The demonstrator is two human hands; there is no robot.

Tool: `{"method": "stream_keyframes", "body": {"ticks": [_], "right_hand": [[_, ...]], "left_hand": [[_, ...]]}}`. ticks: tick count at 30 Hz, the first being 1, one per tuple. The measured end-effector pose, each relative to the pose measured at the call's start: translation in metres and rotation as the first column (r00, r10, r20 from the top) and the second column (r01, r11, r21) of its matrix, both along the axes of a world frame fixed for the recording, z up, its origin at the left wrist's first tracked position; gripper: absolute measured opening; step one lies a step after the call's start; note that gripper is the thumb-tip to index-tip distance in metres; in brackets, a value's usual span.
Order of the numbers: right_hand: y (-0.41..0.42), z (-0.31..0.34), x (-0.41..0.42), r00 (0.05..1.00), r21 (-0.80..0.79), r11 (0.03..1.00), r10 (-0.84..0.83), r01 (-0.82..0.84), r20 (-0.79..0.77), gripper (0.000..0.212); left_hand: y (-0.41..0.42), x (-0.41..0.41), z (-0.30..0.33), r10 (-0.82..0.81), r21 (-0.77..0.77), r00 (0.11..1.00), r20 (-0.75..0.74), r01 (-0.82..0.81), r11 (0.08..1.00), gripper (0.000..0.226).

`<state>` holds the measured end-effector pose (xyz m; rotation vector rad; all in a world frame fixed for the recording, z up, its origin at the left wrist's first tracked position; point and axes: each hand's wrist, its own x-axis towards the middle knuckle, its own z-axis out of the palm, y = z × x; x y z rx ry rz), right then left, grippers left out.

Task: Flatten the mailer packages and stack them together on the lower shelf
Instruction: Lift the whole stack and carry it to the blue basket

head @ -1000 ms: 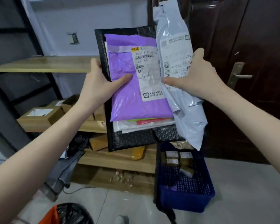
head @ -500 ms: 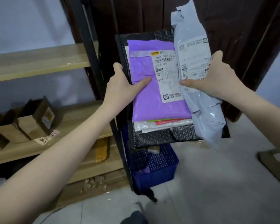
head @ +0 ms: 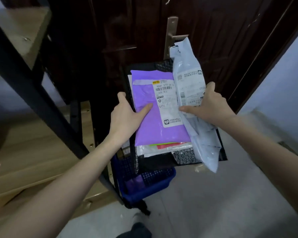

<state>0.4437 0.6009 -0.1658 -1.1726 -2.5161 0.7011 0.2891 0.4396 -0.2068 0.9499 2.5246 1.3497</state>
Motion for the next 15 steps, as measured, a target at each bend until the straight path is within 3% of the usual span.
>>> {"method": "stream_keyframes", "body": {"ticks": [5, 15], "right_hand": [[0.038, -0.037, -0.049, 0.999, -0.002, 1.000, -0.012, 0.012, 0.048, 0.075], [0.101, -0.134, -0.115, 0.984, -0.171, 0.982, 0.104, -0.079, 0.142, 0.073]], "left_hand": [[0.040, -0.037, -0.033, 0.066, -0.058, 0.996, 0.054, -0.063, 0.996, 0.063], [0.085, -0.084, -0.125, 0.254, -0.236, 0.959, 0.124, -0.220, 0.947, 0.083]]}}
